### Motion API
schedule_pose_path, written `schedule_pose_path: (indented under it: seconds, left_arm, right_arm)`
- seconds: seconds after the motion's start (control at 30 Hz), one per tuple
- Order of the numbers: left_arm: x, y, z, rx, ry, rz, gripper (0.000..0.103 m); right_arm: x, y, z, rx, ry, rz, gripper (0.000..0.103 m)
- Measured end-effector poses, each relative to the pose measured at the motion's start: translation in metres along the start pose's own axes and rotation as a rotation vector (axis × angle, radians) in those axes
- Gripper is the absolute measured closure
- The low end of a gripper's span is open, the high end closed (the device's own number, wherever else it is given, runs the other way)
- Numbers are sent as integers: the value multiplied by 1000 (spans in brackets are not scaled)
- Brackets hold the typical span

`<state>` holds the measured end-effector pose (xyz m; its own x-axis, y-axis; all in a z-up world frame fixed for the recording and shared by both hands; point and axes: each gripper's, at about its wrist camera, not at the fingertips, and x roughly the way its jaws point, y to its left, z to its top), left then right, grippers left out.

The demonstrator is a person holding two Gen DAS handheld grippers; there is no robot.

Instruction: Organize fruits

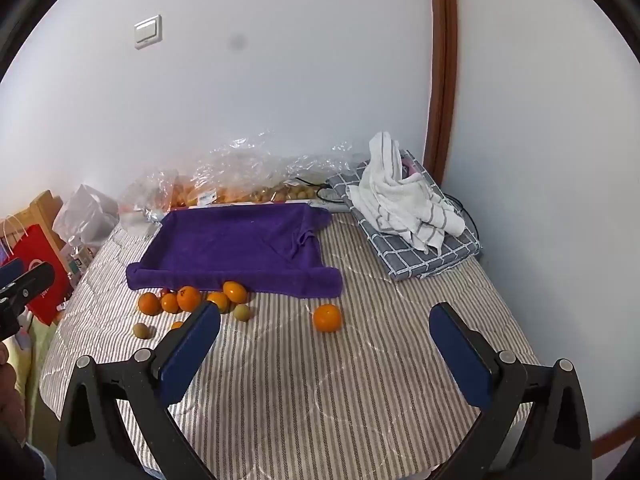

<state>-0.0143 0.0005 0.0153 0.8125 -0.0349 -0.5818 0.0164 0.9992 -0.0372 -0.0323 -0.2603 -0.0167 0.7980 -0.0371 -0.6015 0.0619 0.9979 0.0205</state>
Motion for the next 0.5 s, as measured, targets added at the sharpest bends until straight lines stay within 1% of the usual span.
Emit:
schedule_pose_path:
  seconds: [0.17,0.33,0.5]
  left_arm:
    - [-3,-1,-5,-5,-6,-6,1]
    - [-4,-3,-4,6,-9,-9,1]
    - [-7,-5,-3,2,-12,-15,1]
  right_arm:
    - [-6,0,1,0,-21,4,0]
    - [-11,1,2,2,-34,6,0]
    - [-11,-1,3,7,-31,18,0]
